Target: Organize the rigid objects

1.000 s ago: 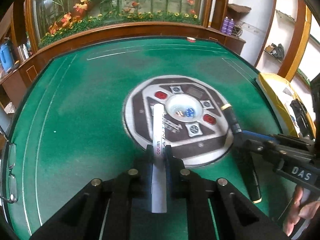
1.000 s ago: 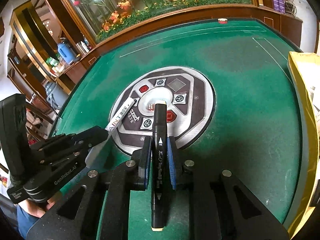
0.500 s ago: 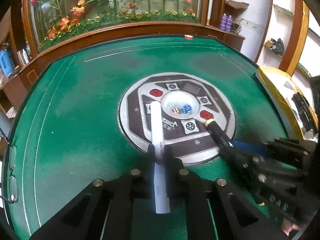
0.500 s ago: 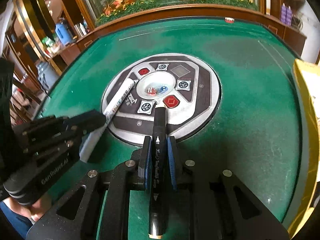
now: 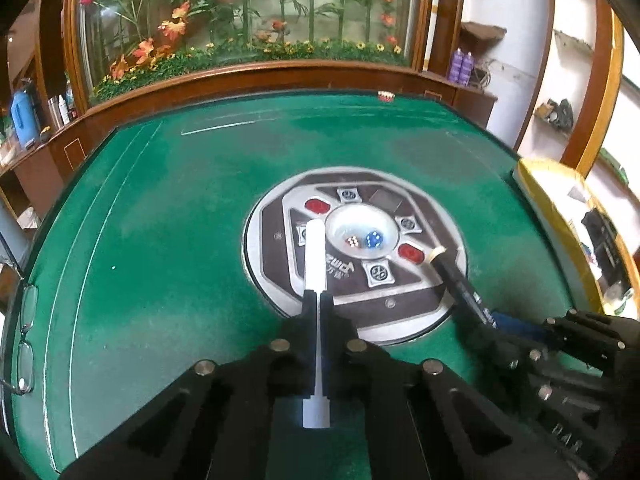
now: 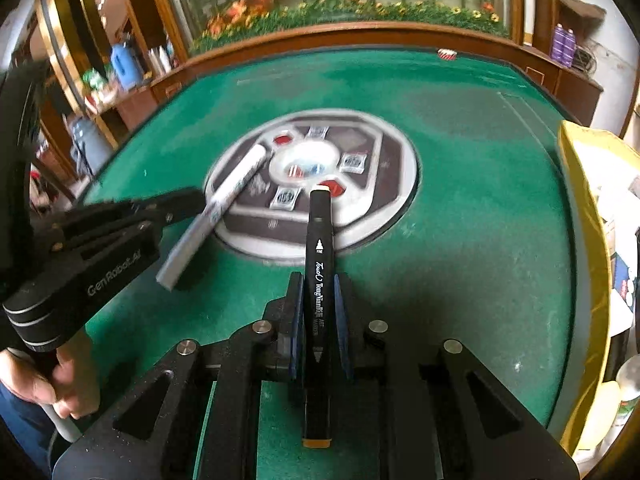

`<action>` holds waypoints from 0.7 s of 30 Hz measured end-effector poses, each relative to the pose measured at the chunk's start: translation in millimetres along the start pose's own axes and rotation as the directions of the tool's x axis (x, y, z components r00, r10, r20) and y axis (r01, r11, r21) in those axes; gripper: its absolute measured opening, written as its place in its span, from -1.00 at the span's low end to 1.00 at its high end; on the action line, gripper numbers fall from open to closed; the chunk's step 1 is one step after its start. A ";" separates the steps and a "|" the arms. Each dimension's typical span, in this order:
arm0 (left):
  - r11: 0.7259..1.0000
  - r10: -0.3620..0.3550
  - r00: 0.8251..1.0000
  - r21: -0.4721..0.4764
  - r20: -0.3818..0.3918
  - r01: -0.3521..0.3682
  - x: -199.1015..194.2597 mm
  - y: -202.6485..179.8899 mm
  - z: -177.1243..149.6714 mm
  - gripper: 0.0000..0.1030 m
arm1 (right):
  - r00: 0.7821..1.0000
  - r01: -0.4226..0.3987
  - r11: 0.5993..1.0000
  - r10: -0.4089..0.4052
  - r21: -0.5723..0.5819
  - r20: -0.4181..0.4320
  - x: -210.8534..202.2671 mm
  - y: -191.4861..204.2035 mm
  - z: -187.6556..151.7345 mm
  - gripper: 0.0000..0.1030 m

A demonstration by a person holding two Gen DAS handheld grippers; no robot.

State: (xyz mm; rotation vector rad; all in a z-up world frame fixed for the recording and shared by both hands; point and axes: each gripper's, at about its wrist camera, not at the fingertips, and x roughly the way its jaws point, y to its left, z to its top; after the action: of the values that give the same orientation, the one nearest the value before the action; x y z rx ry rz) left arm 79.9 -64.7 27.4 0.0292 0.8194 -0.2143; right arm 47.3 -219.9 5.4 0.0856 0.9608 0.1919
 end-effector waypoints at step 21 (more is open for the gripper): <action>0.997 -0.003 0.996 0.083 -0.091 0.011 17.1 -10.8 -5.3 -0.97 | 0.998 -0.059 0.996 0.057 0.071 0.036 -6.8 -12.8 0.8 -0.72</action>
State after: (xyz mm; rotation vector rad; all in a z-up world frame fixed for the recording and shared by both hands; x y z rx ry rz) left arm 85.3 -77.7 11.9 0.1150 0.9011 -0.2550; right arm 45.7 -233.8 9.4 0.1828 0.9320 0.2085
